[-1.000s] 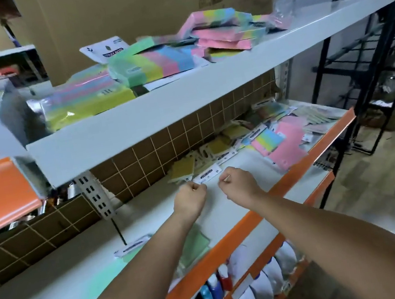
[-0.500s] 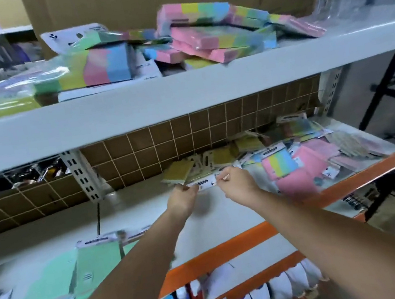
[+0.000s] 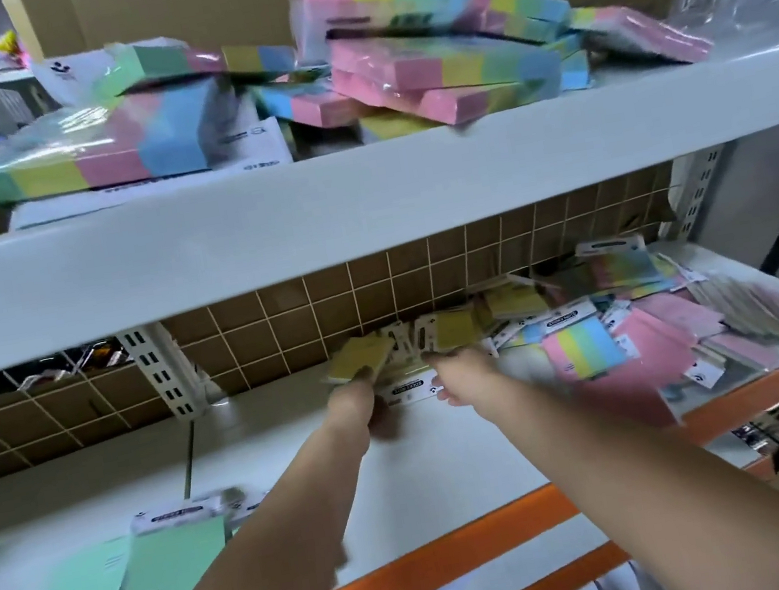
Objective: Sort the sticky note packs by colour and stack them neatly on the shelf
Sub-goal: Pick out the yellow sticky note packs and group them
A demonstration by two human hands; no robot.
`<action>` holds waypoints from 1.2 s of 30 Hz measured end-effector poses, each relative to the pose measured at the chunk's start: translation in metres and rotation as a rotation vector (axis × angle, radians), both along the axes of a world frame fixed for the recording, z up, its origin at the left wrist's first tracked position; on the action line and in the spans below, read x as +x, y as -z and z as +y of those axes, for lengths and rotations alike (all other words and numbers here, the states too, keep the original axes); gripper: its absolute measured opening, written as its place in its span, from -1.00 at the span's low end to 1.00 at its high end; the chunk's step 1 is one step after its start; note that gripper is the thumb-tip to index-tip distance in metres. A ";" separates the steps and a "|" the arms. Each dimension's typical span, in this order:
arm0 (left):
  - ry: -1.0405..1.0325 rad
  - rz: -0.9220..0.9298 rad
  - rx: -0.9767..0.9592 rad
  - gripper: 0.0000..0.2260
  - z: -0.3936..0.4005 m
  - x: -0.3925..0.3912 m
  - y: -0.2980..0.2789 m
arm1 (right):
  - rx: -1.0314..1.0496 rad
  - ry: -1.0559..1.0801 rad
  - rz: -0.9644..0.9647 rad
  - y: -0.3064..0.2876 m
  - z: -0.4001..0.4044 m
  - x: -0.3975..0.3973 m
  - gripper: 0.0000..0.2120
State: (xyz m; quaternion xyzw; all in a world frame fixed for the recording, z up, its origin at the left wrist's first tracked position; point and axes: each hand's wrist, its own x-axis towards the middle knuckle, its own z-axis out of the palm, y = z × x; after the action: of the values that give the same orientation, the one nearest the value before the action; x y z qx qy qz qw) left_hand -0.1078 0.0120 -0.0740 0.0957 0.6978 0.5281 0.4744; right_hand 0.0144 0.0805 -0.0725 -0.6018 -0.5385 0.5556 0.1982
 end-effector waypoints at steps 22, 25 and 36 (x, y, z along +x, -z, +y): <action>-0.197 -0.105 0.195 -0.78 -0.007 -0.020 0.004 | 0.210 0.356 0.047 -0.002 0.024 0.012 -0.65; -0.226 -0.095 0.196 -0.70 -0.014 -0.021 -0.003 | 0.317 0.475 0.026 -0.013 0.018 0.014 -0.67; -0.117 -0.132 0.262 -0.76 -0.025 0.002 -0.019 | 0.046 0.067 0.243 -0.018 -0.009 -0.002 -0.82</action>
State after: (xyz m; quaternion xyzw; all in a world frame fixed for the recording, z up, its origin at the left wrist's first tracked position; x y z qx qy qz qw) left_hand -0.1061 -0.0128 -0.0547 0.0812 0.5947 0.6463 0.4712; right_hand 0.0127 0.0714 -0.0547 -0.5428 -0.5027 0.6050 0.2942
